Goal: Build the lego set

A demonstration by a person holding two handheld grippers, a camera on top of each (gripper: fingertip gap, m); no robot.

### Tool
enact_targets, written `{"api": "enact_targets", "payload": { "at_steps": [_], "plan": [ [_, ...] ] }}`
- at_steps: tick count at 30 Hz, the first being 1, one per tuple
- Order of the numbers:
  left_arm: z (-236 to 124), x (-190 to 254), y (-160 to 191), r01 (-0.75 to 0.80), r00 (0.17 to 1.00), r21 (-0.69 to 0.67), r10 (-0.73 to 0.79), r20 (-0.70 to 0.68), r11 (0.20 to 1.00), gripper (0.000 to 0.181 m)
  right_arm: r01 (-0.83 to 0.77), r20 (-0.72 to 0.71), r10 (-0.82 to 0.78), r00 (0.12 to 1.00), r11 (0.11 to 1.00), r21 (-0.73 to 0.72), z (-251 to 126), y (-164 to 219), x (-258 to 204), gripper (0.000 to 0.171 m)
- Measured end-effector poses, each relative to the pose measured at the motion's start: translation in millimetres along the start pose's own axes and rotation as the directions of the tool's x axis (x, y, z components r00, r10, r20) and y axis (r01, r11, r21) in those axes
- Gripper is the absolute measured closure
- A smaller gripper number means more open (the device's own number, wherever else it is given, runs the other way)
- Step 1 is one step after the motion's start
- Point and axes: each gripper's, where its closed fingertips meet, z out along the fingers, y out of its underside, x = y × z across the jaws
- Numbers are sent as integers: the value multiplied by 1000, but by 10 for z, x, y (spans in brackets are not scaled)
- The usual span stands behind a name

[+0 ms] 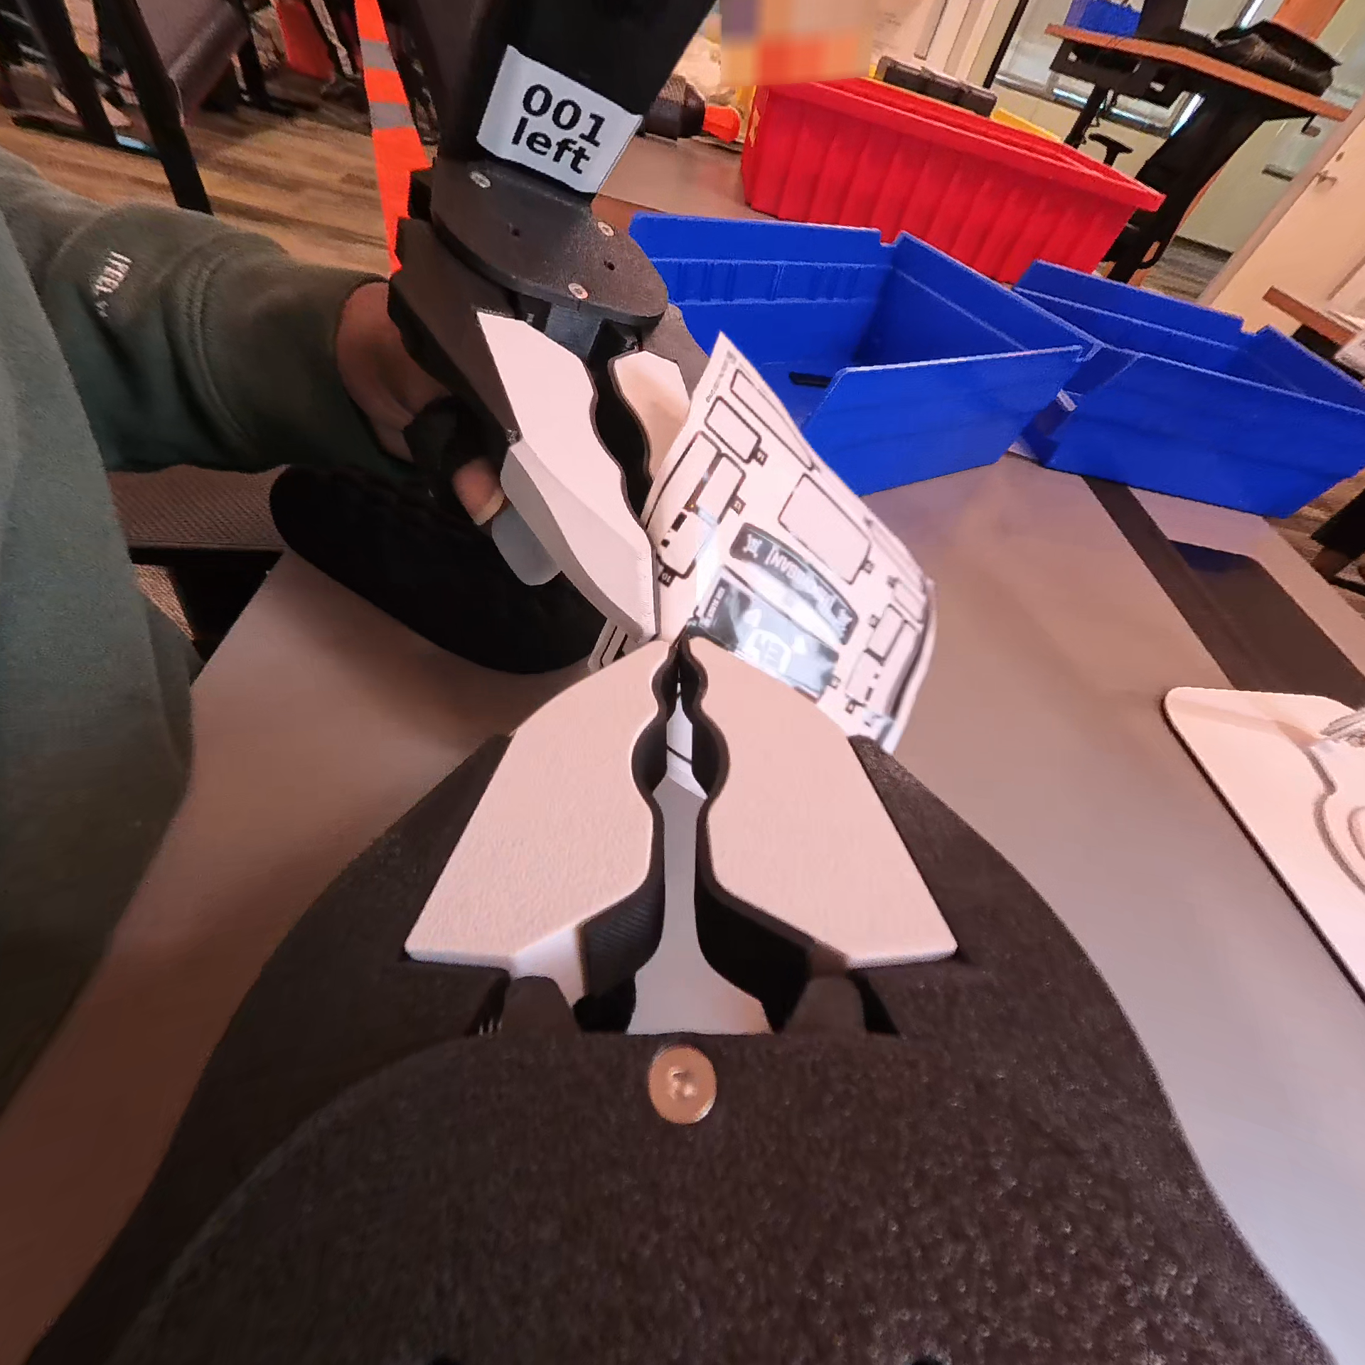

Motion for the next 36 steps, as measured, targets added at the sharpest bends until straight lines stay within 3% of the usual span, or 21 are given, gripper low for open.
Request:
{"api": "enact_targets", "payload": {
  "at_steps": [25, 30, 36],
  "plan": [
    [-164, -165, 7, 190, 982, 99, -188, -26, 977, 180, -239, 0, 242, 970, 959, 152, -245, -90, 344, 171],
    [-168, -227, 22, 298, 954, 100, -294, -52, 949, 181, -279, -32, 290, 956, 940, 195, -404, -107, 508, 171],
    [-178, -393, 93, 498, 867, 98, -493, -73, 862, 181, -311, -65, 339, 939, 913, 266, -633, -156, 677, 171]
  ]
}}
